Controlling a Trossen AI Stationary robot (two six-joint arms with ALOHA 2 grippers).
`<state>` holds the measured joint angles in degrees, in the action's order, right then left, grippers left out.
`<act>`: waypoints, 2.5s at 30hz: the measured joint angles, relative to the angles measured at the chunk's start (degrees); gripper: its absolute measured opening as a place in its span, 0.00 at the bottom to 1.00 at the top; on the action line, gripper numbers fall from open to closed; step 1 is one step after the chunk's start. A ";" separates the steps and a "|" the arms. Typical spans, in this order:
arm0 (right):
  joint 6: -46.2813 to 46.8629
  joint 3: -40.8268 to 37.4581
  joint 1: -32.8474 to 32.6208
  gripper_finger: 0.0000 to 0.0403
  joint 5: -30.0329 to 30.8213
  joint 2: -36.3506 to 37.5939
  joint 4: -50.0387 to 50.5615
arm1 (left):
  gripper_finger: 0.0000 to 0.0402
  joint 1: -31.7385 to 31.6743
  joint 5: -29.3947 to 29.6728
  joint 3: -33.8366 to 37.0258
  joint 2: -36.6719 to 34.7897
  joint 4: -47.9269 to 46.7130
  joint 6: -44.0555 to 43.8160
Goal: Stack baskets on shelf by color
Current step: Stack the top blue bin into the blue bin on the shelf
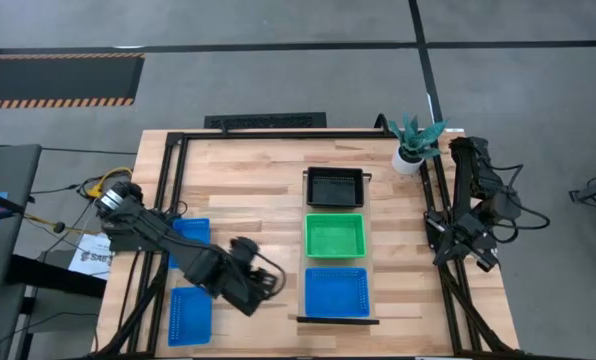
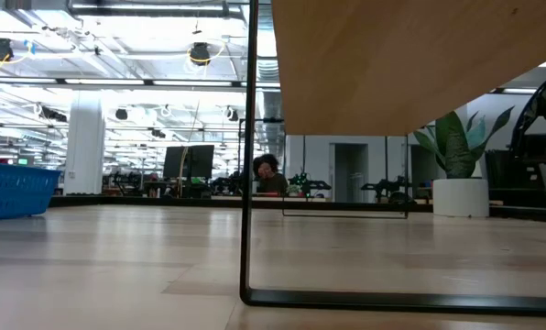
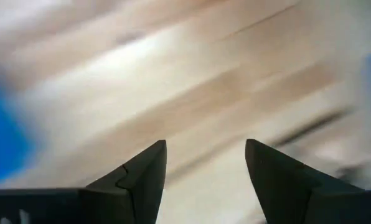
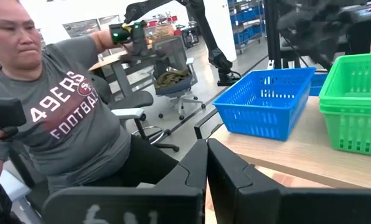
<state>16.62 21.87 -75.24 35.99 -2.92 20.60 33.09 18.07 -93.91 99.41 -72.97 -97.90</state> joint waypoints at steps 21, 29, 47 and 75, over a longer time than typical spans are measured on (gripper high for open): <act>-0.04 0.02 0.00 0.08 3.23 -0.02 2.83 | 0.49 8.20 -18.73 23.64 -3.05 -10.27 29.58; -0.08 0.02 0.00 0.08 4.48 -0.02 2.97 | 0.49 7.28 -8.45 28.87 -13.61 -8.76 3.06; 0.46 0.02 0.00 0.08 4.57 -0.02 2.99 | 0.49 3.60 -2.79 39.17 -18.97 -2.63 -25.36; 1.50 0.02 0.00 0.08 4.59 -0.02 3.67 | 0.38 -7.03 -7.96 43.42 -8.72 7.99 -12.73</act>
<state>18.12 21.89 -75.24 40.58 -2.94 24.28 26.06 10.12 -50.49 90.70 -64.99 -110.63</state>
